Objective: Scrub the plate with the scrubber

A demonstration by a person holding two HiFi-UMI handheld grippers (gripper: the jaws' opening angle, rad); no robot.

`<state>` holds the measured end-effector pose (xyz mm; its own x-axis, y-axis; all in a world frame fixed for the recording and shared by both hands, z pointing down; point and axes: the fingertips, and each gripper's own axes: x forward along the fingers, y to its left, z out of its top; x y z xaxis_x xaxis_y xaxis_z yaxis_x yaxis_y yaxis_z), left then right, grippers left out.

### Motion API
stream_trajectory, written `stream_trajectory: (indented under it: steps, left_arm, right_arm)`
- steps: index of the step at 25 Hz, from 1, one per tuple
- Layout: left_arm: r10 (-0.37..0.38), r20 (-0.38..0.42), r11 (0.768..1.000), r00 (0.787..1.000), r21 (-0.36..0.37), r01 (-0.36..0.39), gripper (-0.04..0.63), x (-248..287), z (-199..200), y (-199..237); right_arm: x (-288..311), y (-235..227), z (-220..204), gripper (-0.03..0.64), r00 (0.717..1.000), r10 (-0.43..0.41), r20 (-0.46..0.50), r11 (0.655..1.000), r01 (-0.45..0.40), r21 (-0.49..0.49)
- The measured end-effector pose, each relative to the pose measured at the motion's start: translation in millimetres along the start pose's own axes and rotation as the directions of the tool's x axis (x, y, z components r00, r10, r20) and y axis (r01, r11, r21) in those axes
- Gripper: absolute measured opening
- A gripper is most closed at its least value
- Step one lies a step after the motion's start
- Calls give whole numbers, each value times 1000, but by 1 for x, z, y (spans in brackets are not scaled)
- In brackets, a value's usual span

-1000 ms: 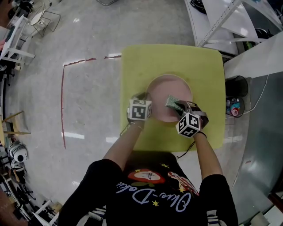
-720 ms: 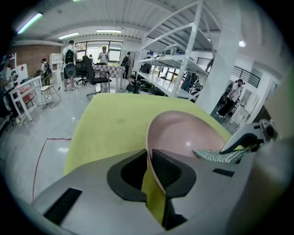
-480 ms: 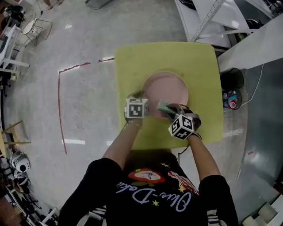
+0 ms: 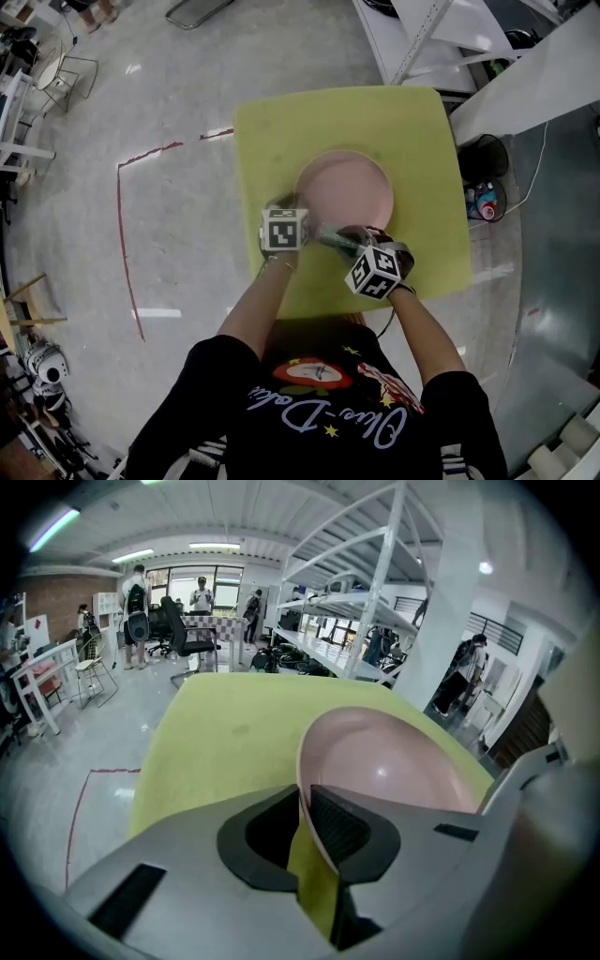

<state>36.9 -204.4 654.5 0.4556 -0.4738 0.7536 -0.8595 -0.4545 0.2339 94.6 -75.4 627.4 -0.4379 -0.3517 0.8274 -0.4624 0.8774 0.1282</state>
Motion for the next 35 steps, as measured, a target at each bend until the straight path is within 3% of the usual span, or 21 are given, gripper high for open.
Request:
stream_trajectory:
  steps: [8,12,16,23,27,35]
  left_arm:
    - [-49,79,997,996,71,43,84,-6,8,-8]
    - [-75,175,989,982,139,51,87,-22,21,-12]
    - [-119,260,975,958,214,63,28,-55,31,-14]
    - [-205,377,955,903,281,99,2,-119,54,-29]
    - [-205,428,954,880,287,83,2,-154,70,-35]
    - [-214,490,957,845,277,82,2,-202,96,-42]
  right_arm:
    - [-24,-28,-4,66,990,-121,73,977,106,185]
    - [-42,-48,-2,66,962,-238,132,931,187,314]
    - [-56,-58,15,66,927,-322,192,880,218,422]
    - [-100,-75,58,66,821,-462,334,782,200,590]
    - [-128,-80,77,66,764,-515,390,743,170,648]
    - [-172,-82,111,66,687,-555,470,752,174,636]
